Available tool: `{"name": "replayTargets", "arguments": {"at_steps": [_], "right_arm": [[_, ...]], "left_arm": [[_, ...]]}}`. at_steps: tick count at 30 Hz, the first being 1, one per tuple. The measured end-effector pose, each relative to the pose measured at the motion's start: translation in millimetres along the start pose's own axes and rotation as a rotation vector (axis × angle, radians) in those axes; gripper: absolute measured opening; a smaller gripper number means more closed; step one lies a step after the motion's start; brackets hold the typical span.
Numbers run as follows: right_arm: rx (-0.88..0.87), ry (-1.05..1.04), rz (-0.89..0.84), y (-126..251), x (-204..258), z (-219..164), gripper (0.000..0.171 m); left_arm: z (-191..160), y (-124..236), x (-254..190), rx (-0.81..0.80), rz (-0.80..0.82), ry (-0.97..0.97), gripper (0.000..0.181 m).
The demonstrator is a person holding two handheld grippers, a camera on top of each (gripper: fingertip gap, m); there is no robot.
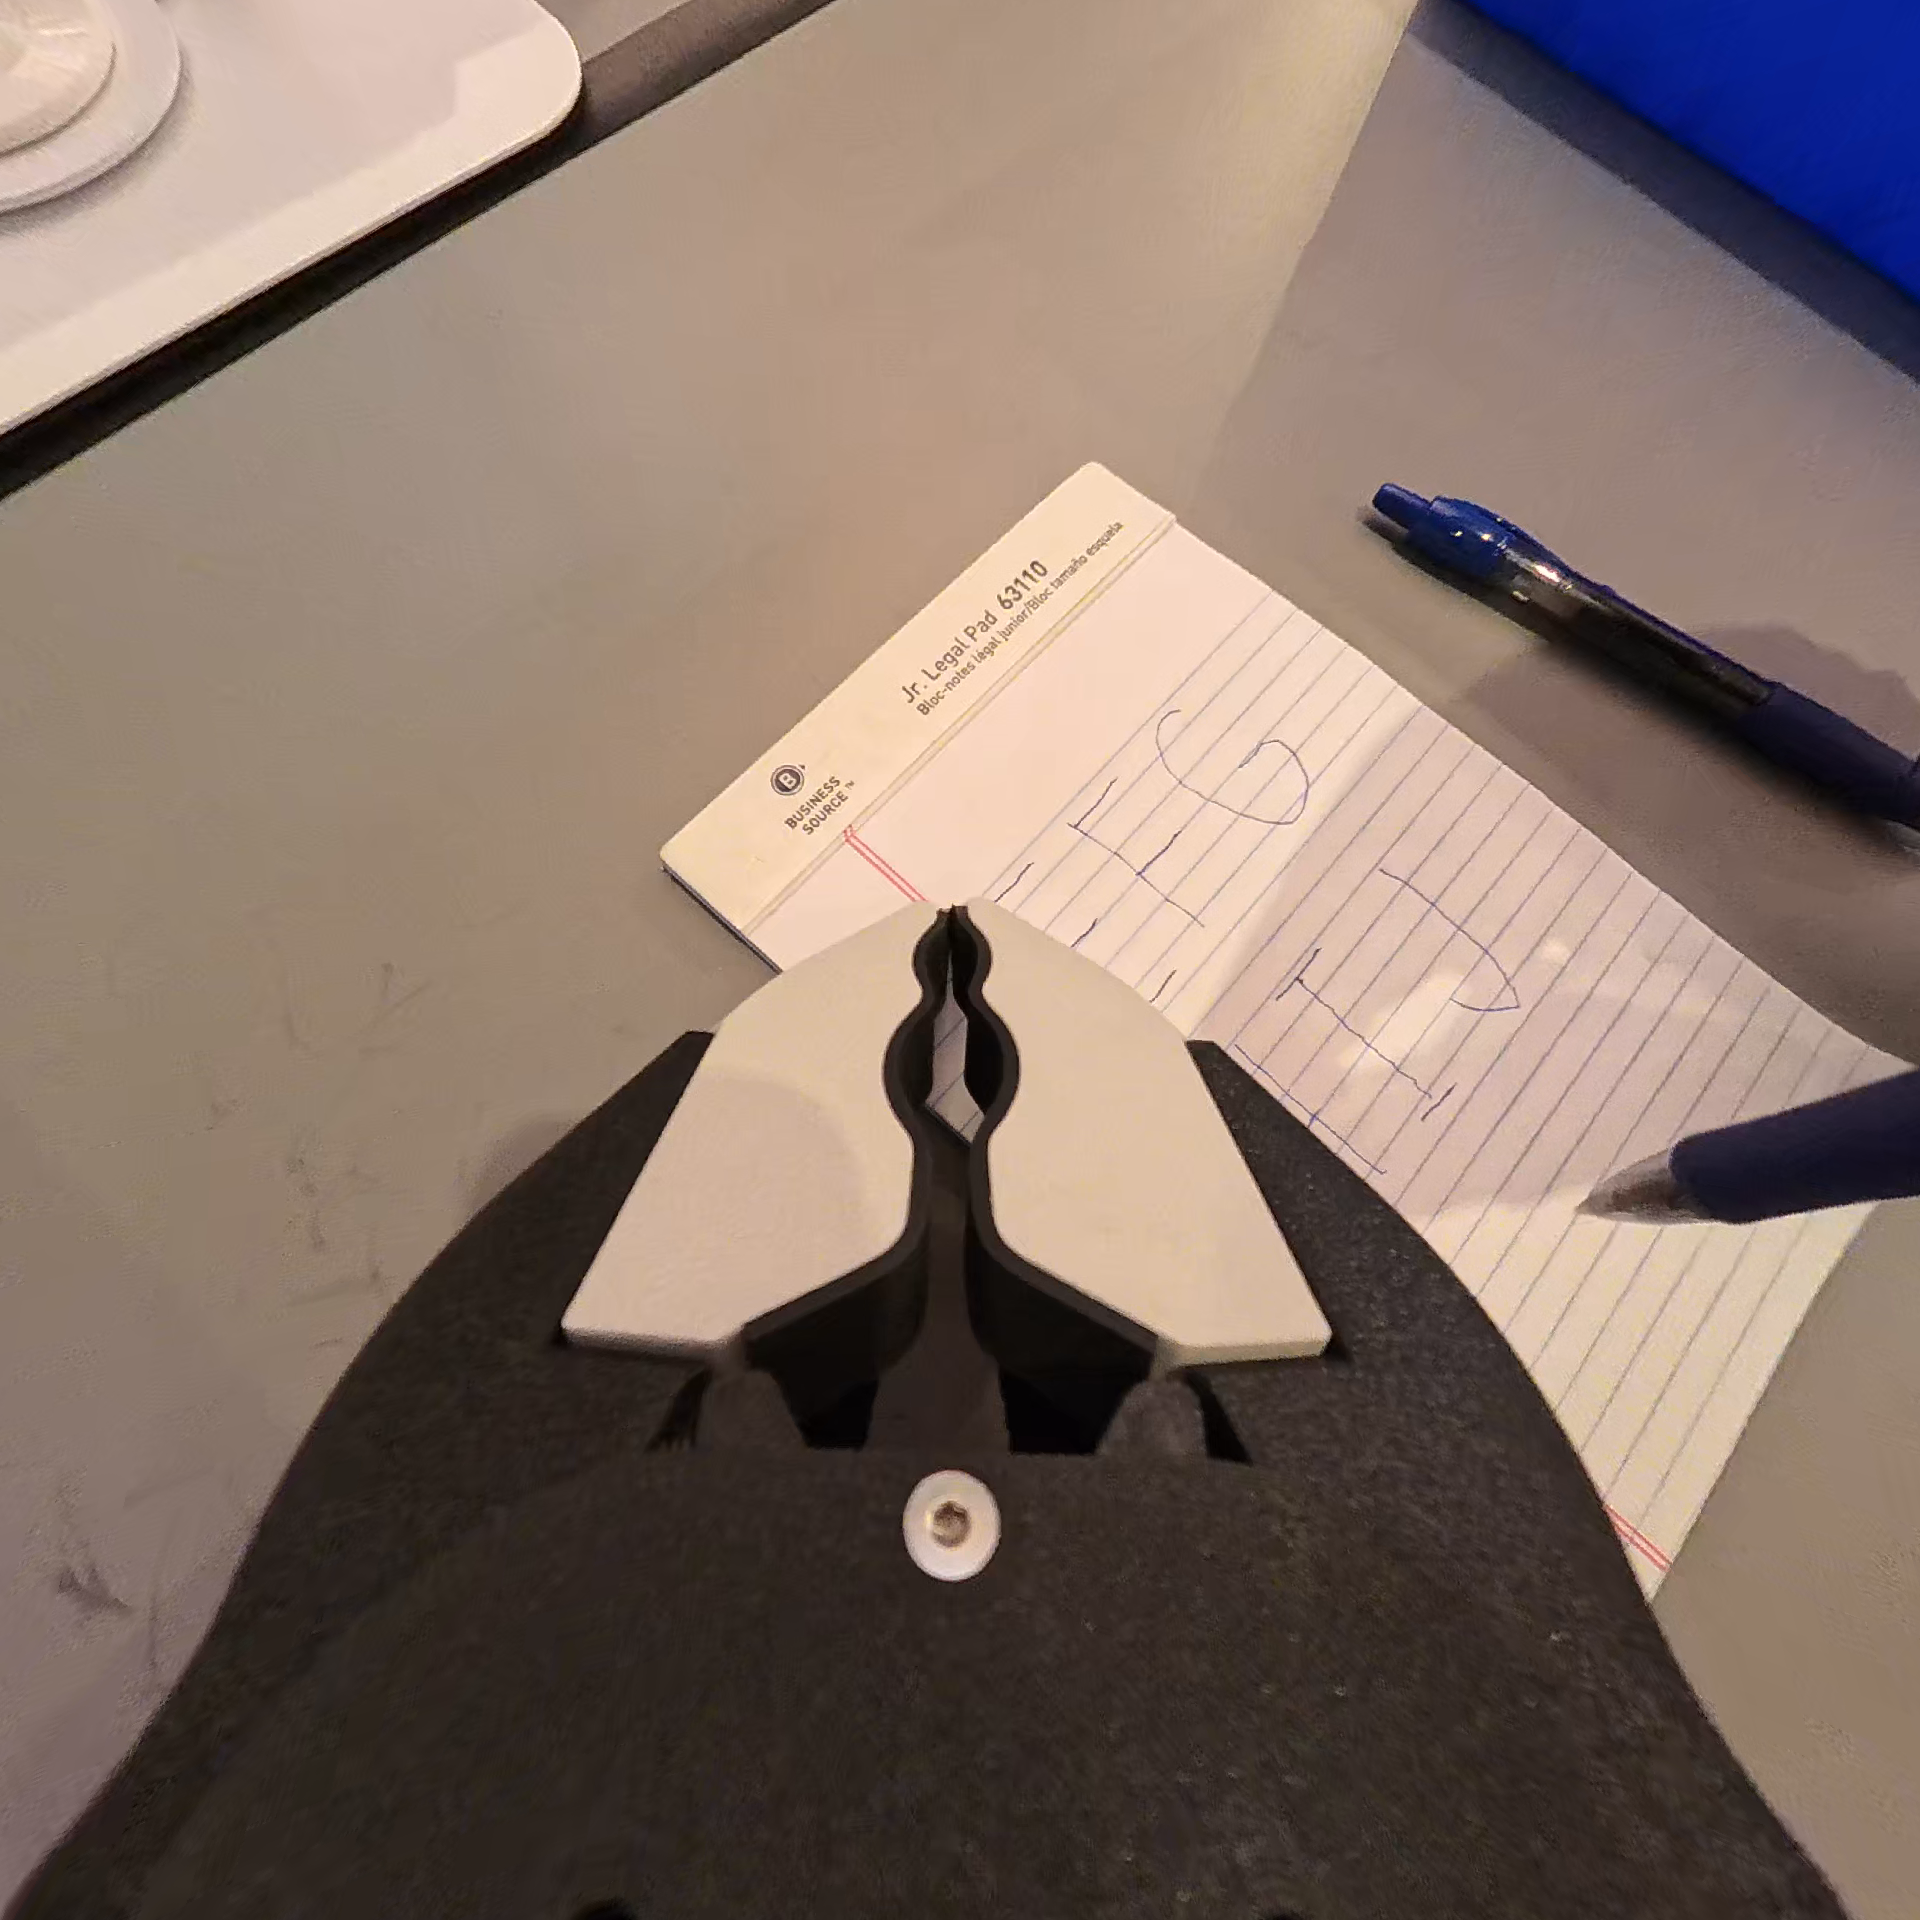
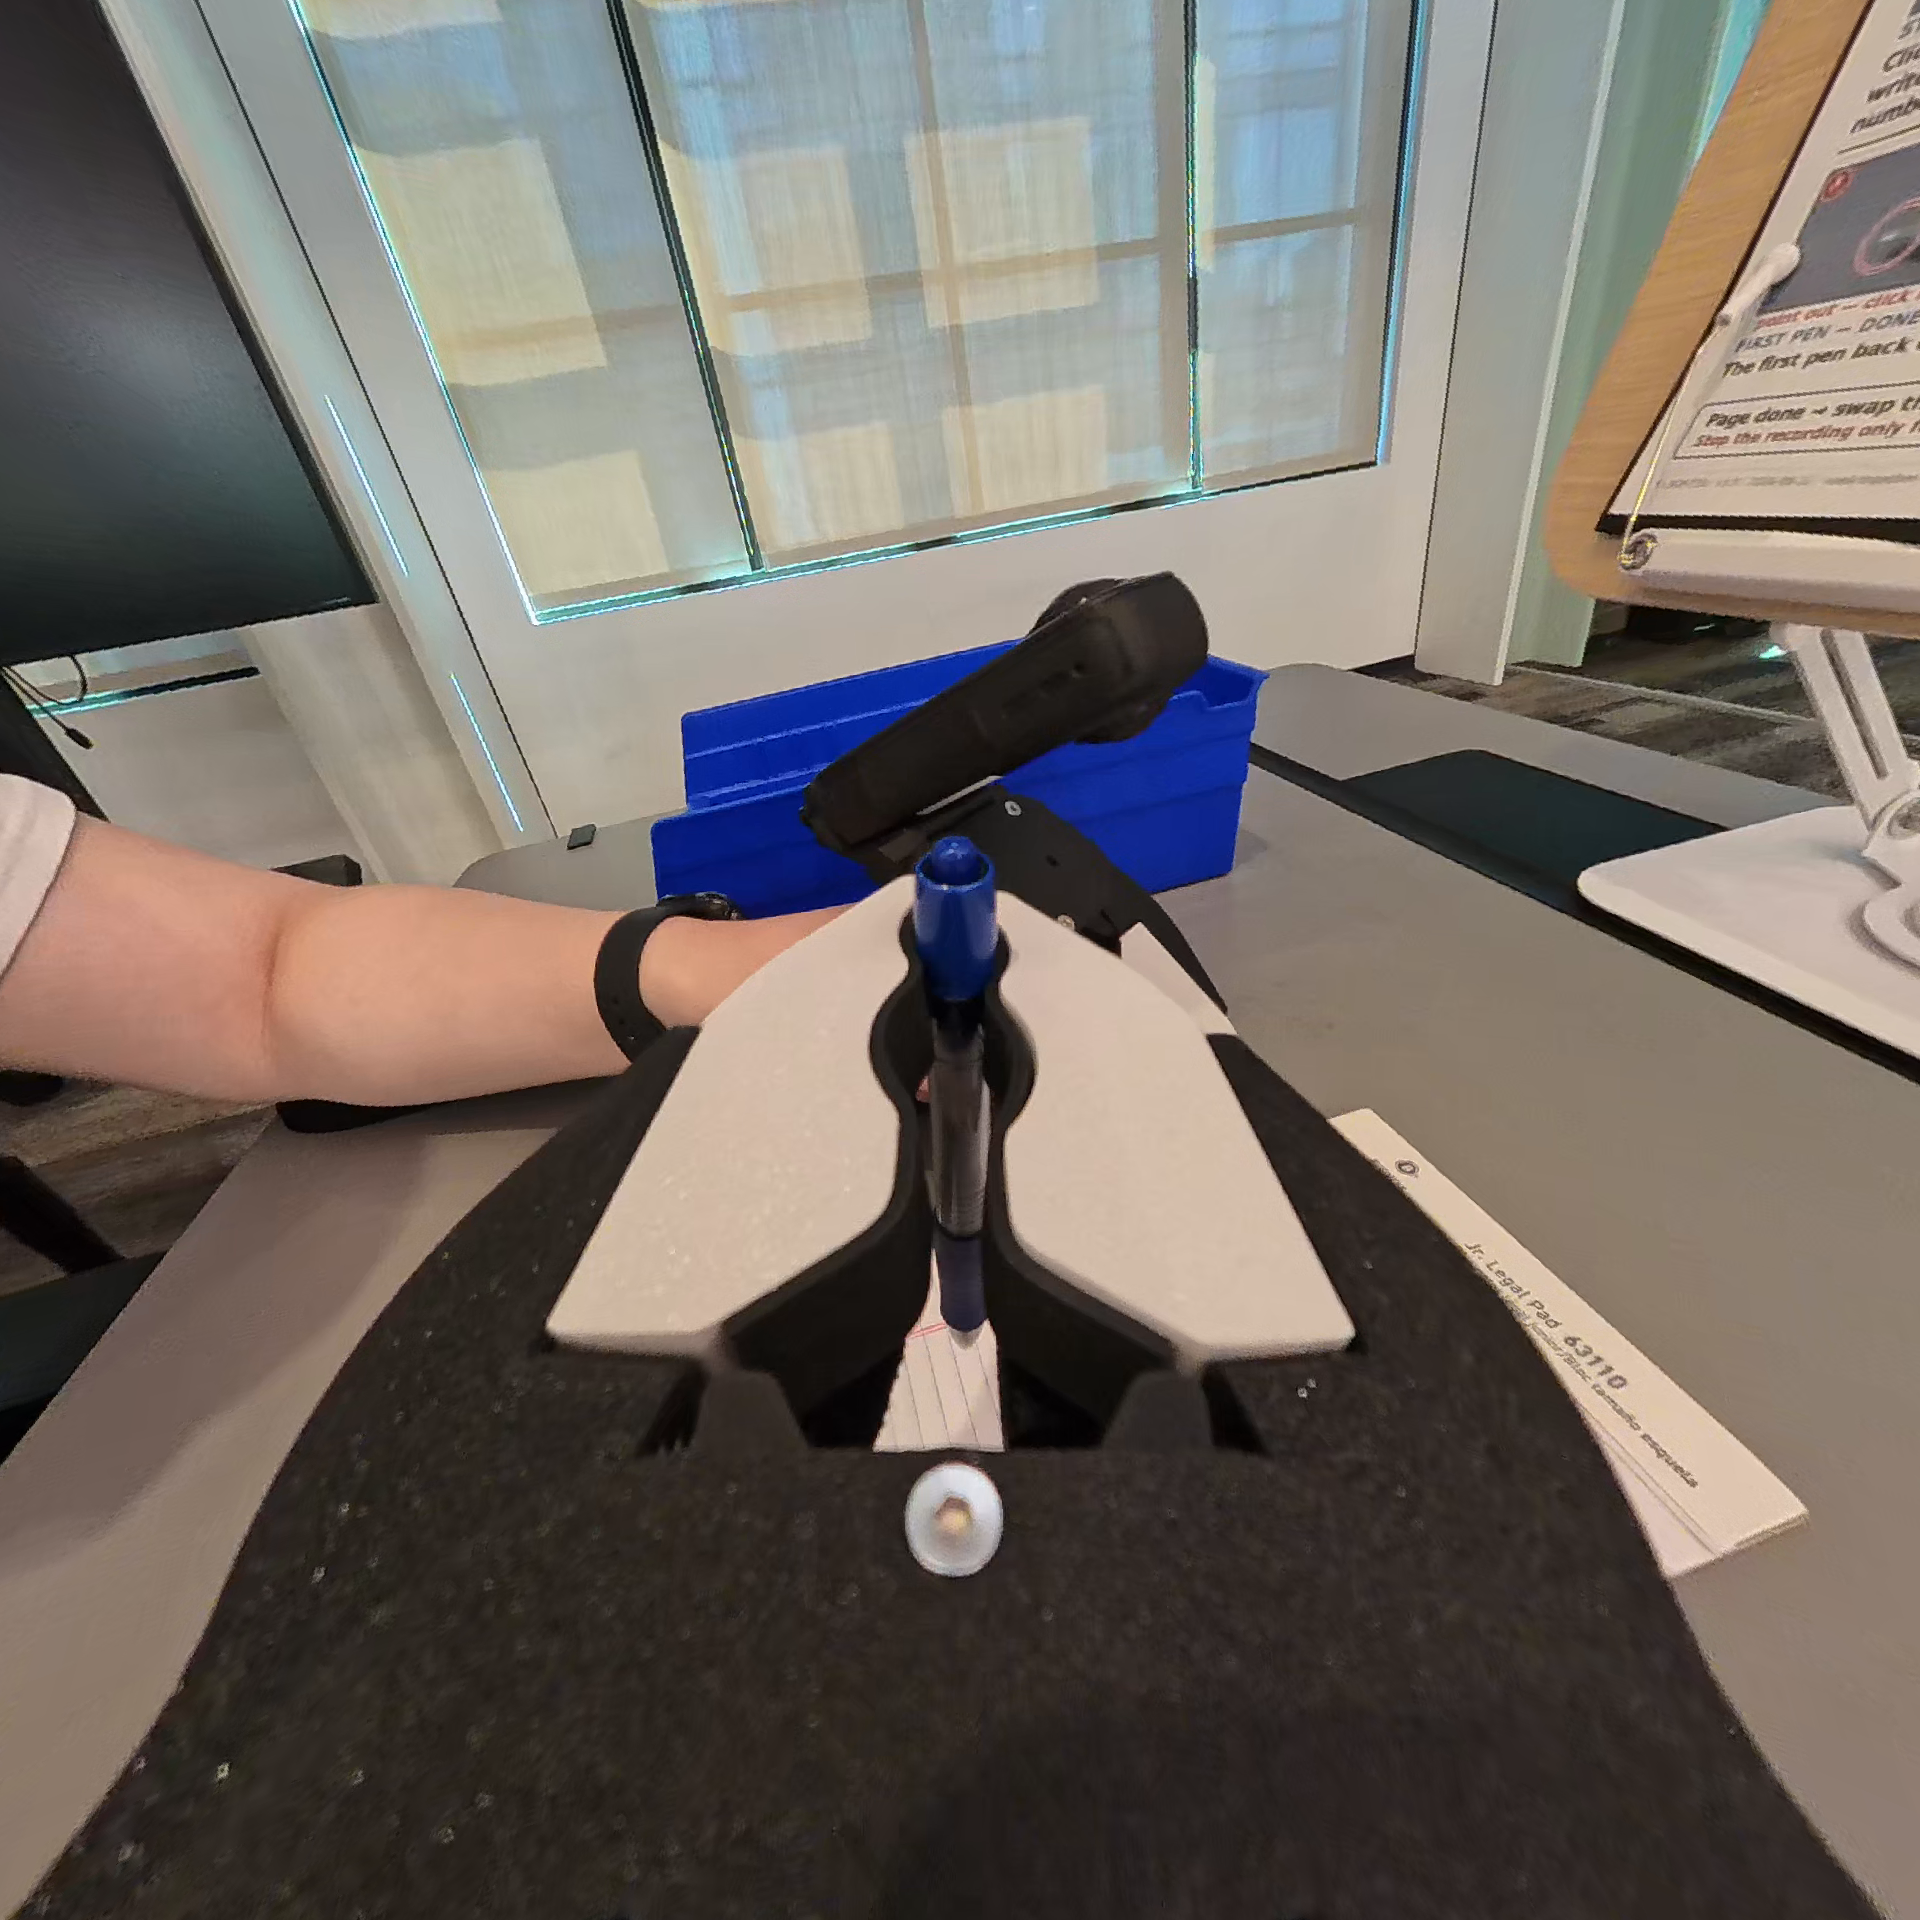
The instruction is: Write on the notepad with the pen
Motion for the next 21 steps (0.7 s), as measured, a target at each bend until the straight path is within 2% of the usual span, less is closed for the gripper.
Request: {"name": "replayTargets", "arguments": {"at_steps": [21], "right_arm": [[0.098, 0.143, 0.012, -26, 13, -14, 0.004]], "left_arm": [[1, 2, -2, 0.027, 0.02, -0.044, 0.0]]}}
Point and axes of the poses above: each gripper's, where its closed fingertips meet, y back along the fingers, z out of its top, x = y × z across the jaws, the point moved 10 cm from there along y, back along the fingers, and after that the axes turned 9 degrees about x, right-handed, at the moved point
